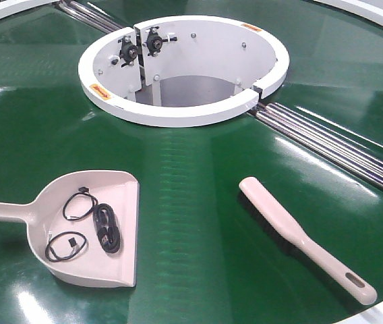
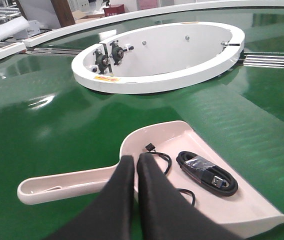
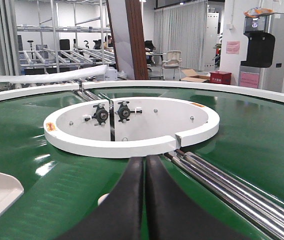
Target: Clean and inspect green conveyor with broom and dustpan
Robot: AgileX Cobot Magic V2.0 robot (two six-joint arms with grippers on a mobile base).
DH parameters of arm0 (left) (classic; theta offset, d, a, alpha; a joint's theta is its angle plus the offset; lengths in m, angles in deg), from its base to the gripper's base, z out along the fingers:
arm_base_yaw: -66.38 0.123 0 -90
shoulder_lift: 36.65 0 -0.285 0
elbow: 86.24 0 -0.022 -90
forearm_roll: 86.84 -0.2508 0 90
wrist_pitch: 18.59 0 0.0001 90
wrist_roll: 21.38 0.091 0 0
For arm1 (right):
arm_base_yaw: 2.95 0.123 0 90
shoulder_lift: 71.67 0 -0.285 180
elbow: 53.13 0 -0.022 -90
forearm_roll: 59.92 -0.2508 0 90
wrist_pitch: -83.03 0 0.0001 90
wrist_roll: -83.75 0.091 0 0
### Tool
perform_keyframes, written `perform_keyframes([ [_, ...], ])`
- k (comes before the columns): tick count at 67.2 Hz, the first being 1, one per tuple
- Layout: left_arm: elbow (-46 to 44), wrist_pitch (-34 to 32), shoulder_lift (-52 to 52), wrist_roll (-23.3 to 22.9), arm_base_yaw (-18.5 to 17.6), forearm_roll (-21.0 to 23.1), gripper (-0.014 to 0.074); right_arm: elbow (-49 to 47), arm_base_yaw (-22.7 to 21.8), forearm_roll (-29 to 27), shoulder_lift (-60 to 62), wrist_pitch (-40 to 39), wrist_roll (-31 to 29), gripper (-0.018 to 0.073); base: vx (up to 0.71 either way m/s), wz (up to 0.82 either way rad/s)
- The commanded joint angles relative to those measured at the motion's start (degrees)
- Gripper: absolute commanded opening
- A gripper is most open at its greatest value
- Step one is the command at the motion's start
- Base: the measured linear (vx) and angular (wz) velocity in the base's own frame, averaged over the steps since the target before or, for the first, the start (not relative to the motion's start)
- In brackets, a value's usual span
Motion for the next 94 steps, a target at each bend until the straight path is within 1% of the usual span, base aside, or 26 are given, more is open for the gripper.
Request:
perform_keyframes([
  [1,-0.62,-4.63,0.62,-0.37,-0.22,-0.6,-0.0007,-1.87,-0.27,0.3,-0.89,-4.14,-0.04,-0.001,0.0,0.0],
  [8,0.0,-4.36,-2.94,-0.37,0.29,-1.03,-0.0007,-1.87,-0.27,0.3,-0.89,-4.14,-0.04,-0.001,0.0,0.0],
  [12,1.32,-4.1,-6.4,-0.65,1.64,-0.67,-0.0007,-1.87,-0.27,0.3,-0.89,-4.14,-0.04,-0.001,0.0,0.0],
  [18,5.23,-5.94,-11.04,-2.33,4.66,-0.72,-0.0007,-1.87,-0.27,0.3,-0.89,-4.14,-0.04,-0.001,0.0,0.0],
  [24,10.89,-11.78,-10.7,-5.69,7.37,-0.23,-0.0007,-1.87,-0.27,0.3,-0.89,-4.25,-0.04,-0.001,0.0,0.0],
  [28,15.49,-17.41,-10.85,-8.03,8.32,1.53,-0.0007,-1.87,-0.27,0.3,-0.89,-4.25,-0.04,-0.001,0.0,0.0],
  [30,16.53,-19.19,-10.85,-8.95,8.46,2.49,-0.0007,-1.87,-0.27,0.3,-0.89,-4.25,-0.04,-0.001,0.0,0.0],
  [32,15.9,-16.95,-10.85,-9.49,8.46,2.58,-0.0007,-1.87,-0.27,0.3,-0.89,-4.25,-0.04,-0.001,0.0,0.0],
  [40,15.86,-16.61,-10.85,-9.49,8.38,2.07,-0.0007,-1.87,-0.27,0.3,-0.89,-4.25,-0.04,-0.001,0.0,0.0],
  [94,15.86,-16.42,-10.78,-9.49,8.38,2.08,-0.0007,-1.87,-0.27,0.3,-0.89,-4.25,-0.04,-0.001,0.0,0.0],
])
